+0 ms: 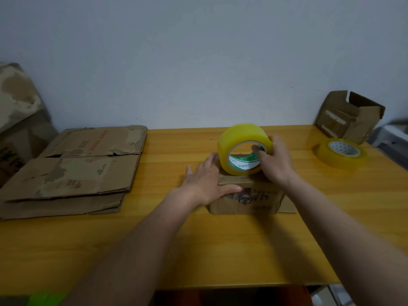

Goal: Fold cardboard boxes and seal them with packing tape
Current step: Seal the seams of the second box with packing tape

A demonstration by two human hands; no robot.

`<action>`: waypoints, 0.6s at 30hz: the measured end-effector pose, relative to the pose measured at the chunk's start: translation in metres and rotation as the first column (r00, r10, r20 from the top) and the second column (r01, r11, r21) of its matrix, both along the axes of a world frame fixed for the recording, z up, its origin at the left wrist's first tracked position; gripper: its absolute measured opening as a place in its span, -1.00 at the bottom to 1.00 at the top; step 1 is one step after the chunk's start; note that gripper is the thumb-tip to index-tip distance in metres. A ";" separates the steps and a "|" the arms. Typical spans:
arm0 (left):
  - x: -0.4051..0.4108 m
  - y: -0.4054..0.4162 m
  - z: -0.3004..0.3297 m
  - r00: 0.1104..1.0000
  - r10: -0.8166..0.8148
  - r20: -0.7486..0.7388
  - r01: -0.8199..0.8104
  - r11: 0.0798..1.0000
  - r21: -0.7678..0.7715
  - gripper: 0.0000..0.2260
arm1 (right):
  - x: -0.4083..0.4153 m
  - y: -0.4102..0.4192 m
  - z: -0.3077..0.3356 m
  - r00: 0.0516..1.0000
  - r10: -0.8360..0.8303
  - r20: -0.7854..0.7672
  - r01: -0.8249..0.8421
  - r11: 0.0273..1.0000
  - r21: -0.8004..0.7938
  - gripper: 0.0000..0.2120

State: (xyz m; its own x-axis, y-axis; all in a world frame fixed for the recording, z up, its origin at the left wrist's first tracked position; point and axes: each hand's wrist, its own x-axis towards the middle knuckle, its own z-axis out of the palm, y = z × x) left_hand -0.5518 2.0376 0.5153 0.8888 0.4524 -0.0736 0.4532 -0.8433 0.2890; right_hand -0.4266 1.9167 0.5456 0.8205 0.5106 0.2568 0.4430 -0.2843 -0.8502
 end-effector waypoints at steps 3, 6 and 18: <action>0.000 -0.001 0.001 0.999 0.005 -0.032 -0.005 1.000 0.003 -0.08 | 0.009 -0.012 0.009 0.991 0.027 0.128 -0.016 0.996 -0.089 -0.75; 0.000 -0.003 0.004 0.997 0.010 -0.072 -0.009 1.000 0.019 -0.06 | 0.023 -0.031 0.016 0.981 -0.037 0.189 0.063 0.989 -0.132 -0.71; 0.034 -0.024 0.016 0.997 -0.054 -0.055 0.062 0.984 0.165 0.22 | 0.030 -0.032 -0.006 0.994 -0.061 -0.090 0.068 0.994 0.080 -0.87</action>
